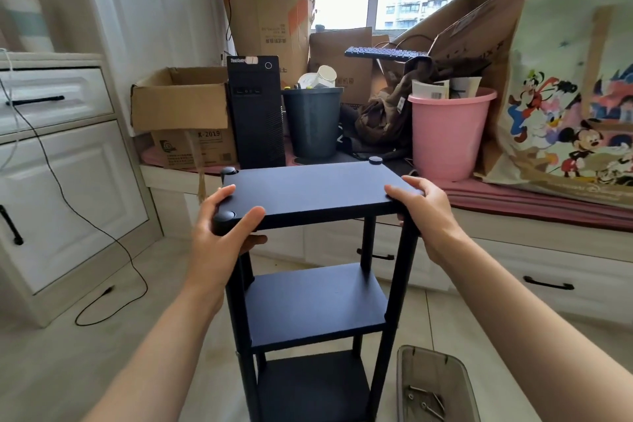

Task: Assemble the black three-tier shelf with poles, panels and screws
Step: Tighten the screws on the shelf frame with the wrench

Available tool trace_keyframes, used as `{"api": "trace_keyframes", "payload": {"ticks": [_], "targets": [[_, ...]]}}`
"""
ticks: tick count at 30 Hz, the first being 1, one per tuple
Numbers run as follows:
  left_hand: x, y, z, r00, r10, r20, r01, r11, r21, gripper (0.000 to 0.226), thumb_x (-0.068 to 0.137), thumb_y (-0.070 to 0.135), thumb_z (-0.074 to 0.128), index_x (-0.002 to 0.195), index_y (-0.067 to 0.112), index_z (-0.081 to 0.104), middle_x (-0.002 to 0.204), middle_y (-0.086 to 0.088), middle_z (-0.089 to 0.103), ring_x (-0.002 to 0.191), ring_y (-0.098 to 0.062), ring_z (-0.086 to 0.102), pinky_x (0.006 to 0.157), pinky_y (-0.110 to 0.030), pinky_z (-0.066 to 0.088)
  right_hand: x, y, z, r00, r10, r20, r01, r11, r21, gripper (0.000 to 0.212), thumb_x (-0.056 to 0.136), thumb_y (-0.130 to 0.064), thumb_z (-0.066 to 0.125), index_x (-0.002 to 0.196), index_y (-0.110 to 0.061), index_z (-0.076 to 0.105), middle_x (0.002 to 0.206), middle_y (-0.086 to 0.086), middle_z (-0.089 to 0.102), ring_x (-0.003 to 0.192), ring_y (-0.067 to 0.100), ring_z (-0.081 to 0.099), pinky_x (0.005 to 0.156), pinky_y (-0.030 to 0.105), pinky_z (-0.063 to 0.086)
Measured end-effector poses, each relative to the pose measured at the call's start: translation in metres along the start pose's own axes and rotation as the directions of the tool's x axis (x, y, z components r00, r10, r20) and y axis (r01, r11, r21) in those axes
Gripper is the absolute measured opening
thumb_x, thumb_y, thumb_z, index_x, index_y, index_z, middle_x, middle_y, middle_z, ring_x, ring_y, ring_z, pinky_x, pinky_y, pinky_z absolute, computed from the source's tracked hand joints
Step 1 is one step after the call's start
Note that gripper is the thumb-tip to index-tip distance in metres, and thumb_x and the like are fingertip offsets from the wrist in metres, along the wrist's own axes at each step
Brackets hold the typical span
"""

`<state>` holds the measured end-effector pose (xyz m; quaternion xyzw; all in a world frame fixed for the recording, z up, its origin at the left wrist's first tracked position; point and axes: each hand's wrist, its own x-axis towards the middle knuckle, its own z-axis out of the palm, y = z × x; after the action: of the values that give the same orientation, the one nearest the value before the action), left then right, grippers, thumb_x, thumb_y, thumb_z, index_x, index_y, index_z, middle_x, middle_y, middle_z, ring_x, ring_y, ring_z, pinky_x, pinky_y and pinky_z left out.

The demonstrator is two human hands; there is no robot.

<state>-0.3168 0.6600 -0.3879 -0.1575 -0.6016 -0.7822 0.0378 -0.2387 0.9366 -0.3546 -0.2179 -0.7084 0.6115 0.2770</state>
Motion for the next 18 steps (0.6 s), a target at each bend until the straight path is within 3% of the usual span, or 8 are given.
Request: {"api": "trace_keyframes", "payload": {"ticks": [3, 5, 8, 12, 16, 18], "targets": [[0.006, -0.001, -0.005, 1.000, 0.004, -0.002, -0.004, 1.000, -0.003, 0.056, 0.064, 0.041, 0.083, 0.118, 0.041, 0.067, 0.126, -0.005, 0.057, 0.079, -0.025, 0.076, 0.068, -0.028, 0.061, -0.018, 0.006, -0.005, 0.998, -0.057, -0.006, 0.057, 0.997, 0.042, 0.049, 0.084, -0.033, 0.075, 0.129, -0.035, 0.057, 0.114, -0.005, 0.062, 0.074, 0.012, 0.056, 0.064, 0.025, 0.049], [0.009, -0.002, -0.010, 0.999, -0.014, 0.031, 0.015, 1.000, -0.022, 0.052, 0.066, 0.038, 0.083, 0.116, 0.040, 0.069, 0.126, -0.006, 0.057, 0.081, -0.030, 0.076, 0.069, -0.028, 0.061, -0.027, 0.008, -0.007, 0.996, -0.086, 0.000, 0.086, 0.993, 0.083, 0.039, 0.083, -0.031, 0.076, 0.118, -0.042, 0.061, 0.112, -0.007, 0.062, 0.072, 0.011, 0.056, 0.062, 0.023, 0.051], [0.012, -0.003, -0.013, 0.997, -0.023, 0.067, 0.025, 0.999, -0.032, 0.038, 0.079, 0.028, 0.080, 0.114, 0.038, 0.068, 0.128, -0.005, 0.056, 0.087, -0.031, 0.075, 0.069, -0.025, 0.060, -0.034, 0.007, -0.010, 0.997, -0.071, 0.013, 0.069, 0.986, 0.154, 0.028, 0.083, -0.028, 0.078, 0.108, -0.036, 0.070, 0.099, -0.001, 0.067, 0.061, 0.008, 0.059, 0.061, 0.021, 0.052], [0.012, -0.003, -0.015, 0.995, -0.024, 0.094, 0.019, 0.999, 0.046, 0.030, 0.089, 0.024, 0.073, 0.111, 0.042, 0.066, 0.123, 0.003, 0.061, 0.091, -0.022, 0.075, 0.067, -0.023, 0.058, -0.035, 0.005, -0.010, 0.999, -0.031, 0.036, 0.024, 0.984, 0.178, 0.025, 0.084, -0.027, 0.077, 0.106, -0.036, 0.071, 0.096, 0.000, 0.072, 0.062, 0.013, 0.067, 0.070, 0.031, 0.054], [0.012, 0.005, -0.021, 0.988, -0.072, 0.140, 0.057, 0.993, 0.107, 0.042, 0.079, 0.042, 0.081, 0.117, 0.046, 0.064, 0.119, 0.006, 0.064, 0.091, -0.023, 0.076, 0.066, -0.025, 0.060, -0.035, 0.001, -0.015, 0.996, 0.010, 0.083, -0.022, 0.988, 0.151, 0.025, 0.084, -0.026, 0.075, 0.107, -0.037, 0.072, 0.099, 0.000, 0.074, 0.073, 0.017, 0.072, 0.075, 0.034, 0.057], [0.014, 0.012, -0.028, 0.978, -0.120, 0.170, 0.094, 0.983, 0.156, 0.053, 0.068, 0.063, 0.079, 0.117, 0.049, 0.066, 0.117, 0.011, 0.065, 0.101, -0.022, 0.073, 0.076, -0.034, 0.062, -0.032, -0.005, -0.024, 0.981, 0.061, 0.183, -0.079, 0.993, 0.092, 0.025, 0.086, -0.034, 0.072, 0.110, -0.038, 0.071, 0.110, -0.003, 0.071, 0.091, 0.021, 0.072, 0.086, 0.042, 0.057]]}}
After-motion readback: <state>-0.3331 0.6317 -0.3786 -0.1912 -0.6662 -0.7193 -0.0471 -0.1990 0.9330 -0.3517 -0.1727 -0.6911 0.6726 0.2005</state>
